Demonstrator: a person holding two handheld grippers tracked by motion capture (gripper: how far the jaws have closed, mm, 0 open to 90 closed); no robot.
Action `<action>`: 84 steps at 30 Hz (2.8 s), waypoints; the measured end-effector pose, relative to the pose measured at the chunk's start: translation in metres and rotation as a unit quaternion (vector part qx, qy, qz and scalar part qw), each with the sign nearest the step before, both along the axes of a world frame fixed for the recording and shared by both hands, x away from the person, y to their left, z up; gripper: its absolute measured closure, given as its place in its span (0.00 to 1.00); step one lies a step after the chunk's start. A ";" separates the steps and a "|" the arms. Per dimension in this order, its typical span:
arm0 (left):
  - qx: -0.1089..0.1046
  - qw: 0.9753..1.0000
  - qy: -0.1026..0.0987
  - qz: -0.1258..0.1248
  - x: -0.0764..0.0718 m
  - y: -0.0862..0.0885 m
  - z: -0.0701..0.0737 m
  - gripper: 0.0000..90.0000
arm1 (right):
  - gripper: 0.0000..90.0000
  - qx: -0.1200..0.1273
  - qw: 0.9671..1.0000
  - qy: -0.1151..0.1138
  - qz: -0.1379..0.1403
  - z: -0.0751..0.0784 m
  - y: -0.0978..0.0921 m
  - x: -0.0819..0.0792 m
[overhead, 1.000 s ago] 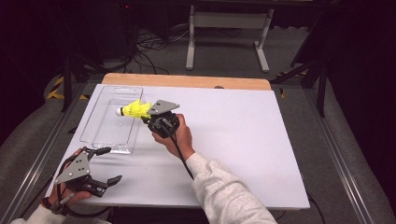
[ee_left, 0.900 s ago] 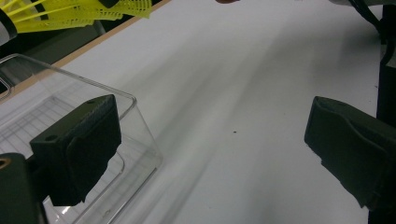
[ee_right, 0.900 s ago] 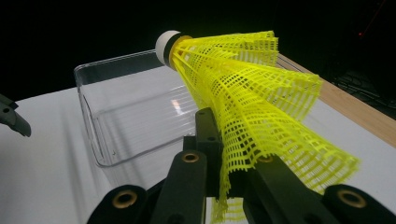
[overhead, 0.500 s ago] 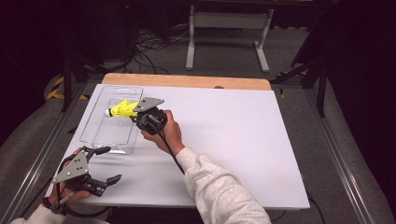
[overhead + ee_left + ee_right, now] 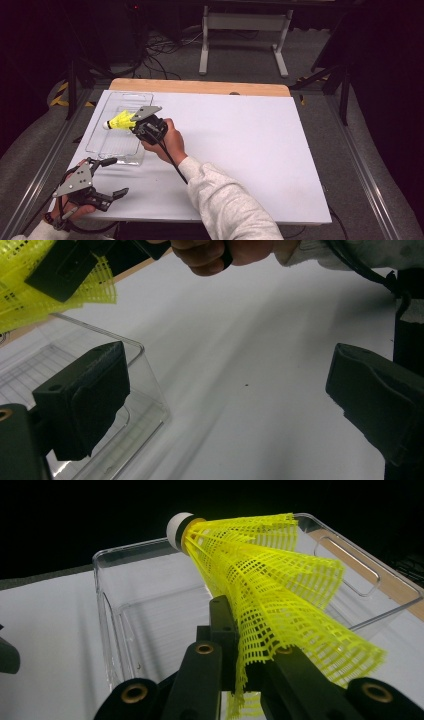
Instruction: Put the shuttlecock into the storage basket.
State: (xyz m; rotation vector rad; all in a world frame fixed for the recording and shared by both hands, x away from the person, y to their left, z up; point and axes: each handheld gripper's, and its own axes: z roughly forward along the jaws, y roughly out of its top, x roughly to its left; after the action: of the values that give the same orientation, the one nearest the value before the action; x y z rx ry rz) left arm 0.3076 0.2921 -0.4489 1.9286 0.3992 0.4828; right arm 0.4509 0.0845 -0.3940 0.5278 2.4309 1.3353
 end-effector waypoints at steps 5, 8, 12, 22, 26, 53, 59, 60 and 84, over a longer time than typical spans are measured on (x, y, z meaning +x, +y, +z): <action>0.000 1.000 -0.002 0.000 -0.001 0.000 0.000 0.05 | 0.99 -0.014 1.000 0.002 0.008 -0.005 0.009 0.001; -0.006 1.000 0.000 0.001 -0.001 0.001 0.000 0.05 | 0.99 -0.019 1.000 0.005 0.011 -0.008 0.014 0.002; -0.006 1.000 -0.003 -0.002 -0.002 0.002 0.001 0.07 | 0.99 -0.026 0.999 0.009 0.016 -0.012 0.022 0.004; -0.017 1.000 -0.002 0.001 -0.003 0.006 0.001 0.06 | 0.99 -0.037 0.999 0.018 0.027 -0.017 0.036 0.008; -0.016 1.000 -0.001 -0.002 -0.004 0.005 0.001 0.06 | 0.99 -0.044 0.998 0.023 0.030 -0.022 0.040 0.009; -0.017 1.000 -0.004 -0.001 -0.003 0.007 0.003 0.06 | 0.94 -0.086 0.992 0.078 0.046 -0.045 0.043 0.009; -0.017 1.000 -0.005 0.000 -0.003 0.006 0.003 0.06 | 0.86 -0.082 0.993 0.071 0.048 -0.044 0.041 0.004; -0.016 1.000 -0.005 0.000 -0.003 0.006 0.003 0.06 | 0.83 -0.081 0.993 0.071 0.048 -0.042 0.039 0.003; -0.008 1.000 -0.006 0.005 -0.004 0.005 0.004 0.06 | 0.62 -0.051 0.998 0.001 0.031 -0.014 -0.002 -0.025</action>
State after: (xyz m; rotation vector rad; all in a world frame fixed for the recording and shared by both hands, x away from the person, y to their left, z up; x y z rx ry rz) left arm 0.3038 0.2966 -0.4452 1.9083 0.4039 0.4964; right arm 0.4263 0.0822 -0.4080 0.4312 2.5200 1.2266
